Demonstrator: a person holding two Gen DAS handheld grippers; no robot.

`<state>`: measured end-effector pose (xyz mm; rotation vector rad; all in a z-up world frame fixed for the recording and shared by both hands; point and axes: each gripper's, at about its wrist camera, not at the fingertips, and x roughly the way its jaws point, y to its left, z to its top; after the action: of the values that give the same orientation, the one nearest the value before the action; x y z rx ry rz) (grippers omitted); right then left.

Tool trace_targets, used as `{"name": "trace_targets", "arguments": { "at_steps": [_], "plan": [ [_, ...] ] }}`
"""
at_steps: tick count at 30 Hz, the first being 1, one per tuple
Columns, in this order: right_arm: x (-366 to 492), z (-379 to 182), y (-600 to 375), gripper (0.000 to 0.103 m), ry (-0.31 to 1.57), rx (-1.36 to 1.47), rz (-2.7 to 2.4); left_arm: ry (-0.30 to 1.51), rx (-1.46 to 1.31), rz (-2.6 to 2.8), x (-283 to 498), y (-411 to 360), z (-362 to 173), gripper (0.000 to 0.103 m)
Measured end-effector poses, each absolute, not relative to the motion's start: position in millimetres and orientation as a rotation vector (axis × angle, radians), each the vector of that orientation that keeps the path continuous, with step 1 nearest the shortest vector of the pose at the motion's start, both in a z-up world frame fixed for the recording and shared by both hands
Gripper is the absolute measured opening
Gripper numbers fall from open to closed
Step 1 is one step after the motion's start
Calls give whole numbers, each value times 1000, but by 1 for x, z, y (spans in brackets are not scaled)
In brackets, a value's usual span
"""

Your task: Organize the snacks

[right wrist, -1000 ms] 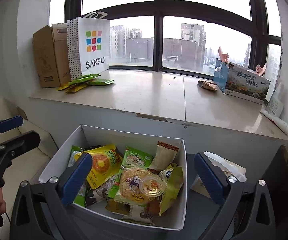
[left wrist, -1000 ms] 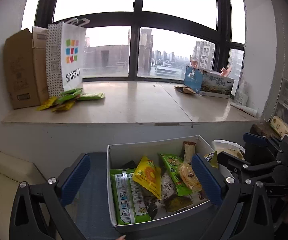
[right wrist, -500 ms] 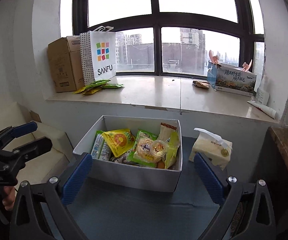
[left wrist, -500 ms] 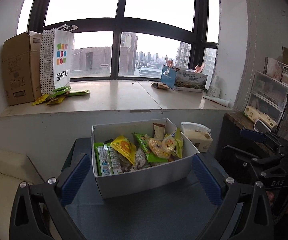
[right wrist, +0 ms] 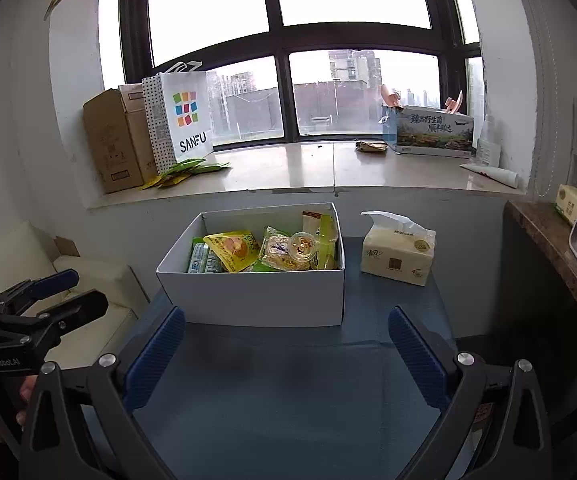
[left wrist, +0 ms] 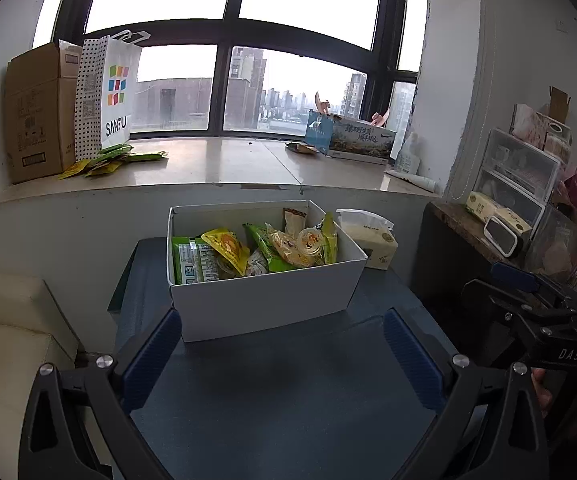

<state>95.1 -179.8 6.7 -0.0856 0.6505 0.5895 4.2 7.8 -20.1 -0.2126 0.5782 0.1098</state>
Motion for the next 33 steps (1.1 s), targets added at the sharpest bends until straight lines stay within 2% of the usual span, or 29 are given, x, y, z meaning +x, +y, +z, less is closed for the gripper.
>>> {"name": "trace_targets", "arguments": {
  "at_steps": [33],
  "plan": [
    [93,4,-176,103,672,-83,613,594,-211,97,8,7,-15,103]
  ]
}}
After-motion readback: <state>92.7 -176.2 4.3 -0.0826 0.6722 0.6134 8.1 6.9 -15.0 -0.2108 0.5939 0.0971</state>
